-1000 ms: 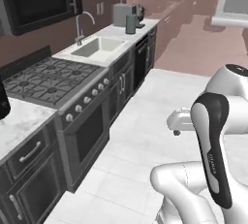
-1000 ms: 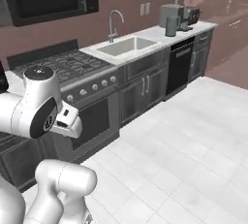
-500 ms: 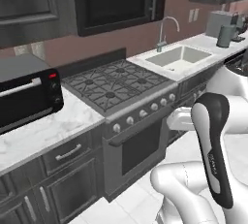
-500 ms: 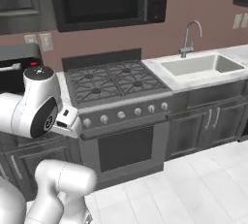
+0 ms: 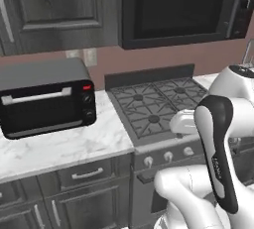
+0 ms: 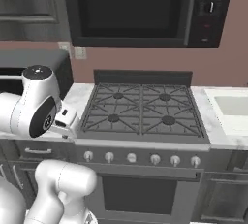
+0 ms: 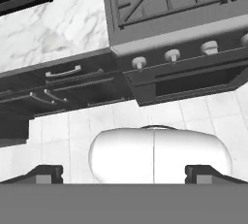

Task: Navigate to the stove.

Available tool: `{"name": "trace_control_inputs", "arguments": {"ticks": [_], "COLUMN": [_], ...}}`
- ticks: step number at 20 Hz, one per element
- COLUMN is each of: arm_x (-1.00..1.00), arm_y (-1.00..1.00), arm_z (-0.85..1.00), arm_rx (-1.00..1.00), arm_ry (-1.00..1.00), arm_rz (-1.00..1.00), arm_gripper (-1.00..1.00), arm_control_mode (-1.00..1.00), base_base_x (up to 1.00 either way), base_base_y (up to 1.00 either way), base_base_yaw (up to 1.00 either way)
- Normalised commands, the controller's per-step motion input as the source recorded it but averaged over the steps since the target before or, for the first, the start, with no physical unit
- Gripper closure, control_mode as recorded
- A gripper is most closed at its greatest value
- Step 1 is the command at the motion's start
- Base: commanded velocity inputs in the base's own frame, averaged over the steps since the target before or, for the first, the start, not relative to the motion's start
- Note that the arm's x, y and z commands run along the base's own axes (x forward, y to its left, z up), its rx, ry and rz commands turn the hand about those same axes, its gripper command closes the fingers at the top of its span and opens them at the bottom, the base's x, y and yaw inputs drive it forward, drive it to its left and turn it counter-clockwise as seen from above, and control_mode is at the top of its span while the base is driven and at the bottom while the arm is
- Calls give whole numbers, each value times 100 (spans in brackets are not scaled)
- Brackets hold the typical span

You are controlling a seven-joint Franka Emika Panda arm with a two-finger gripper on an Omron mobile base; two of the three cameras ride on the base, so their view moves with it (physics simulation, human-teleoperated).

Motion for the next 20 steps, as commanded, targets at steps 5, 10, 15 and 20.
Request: {"name": "trace_control_inputs", "arguments": {"ticks": [5,10,15,20], "arm_x": [0,0,0,0], "arm_y": [0,0,0,0], "arm_z": [0,0,0,0], "arm_rx": [0,0,0,0], "arm_ry": [0,0,0,0], "arm_rz": [0,0,0,0], "arm_gripper": [-100,-100,-100,-100], "arm_control_mode": [100,100,100,100], "base_base_x": [41,12,36,73], "base_base_y": [-100,-100,-54,1], "base_base_yaw": [28,15,-1,-15]}}
